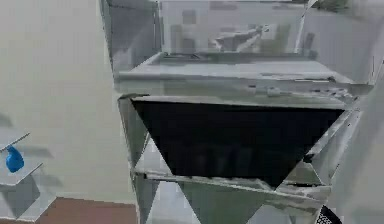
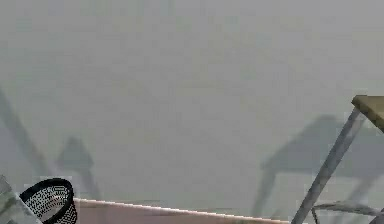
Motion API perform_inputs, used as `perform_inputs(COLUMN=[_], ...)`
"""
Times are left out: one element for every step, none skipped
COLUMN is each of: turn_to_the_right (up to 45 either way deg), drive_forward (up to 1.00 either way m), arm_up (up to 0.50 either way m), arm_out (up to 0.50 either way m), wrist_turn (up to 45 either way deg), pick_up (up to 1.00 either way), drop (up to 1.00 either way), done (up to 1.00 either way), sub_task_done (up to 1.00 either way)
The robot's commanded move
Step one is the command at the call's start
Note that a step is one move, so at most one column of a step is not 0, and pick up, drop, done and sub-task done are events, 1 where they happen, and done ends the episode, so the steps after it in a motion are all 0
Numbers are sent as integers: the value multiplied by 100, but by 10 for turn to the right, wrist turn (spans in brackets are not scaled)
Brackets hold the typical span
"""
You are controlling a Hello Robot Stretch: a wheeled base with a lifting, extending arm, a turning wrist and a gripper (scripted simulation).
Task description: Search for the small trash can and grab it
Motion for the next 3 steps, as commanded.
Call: perform_inputs(turn_to_the_right=[450, 270, 0], drive_forward=[0, 0, 65], arm_up=[0, 0, 0], arm_out=[0, 0, 0], wrist_turn=[0, 0, 0], pick_up=[0, 0, 0], drop=[0, 0, 0], done=[0, 0, 0], sub_task_done=[0, 0, 0])
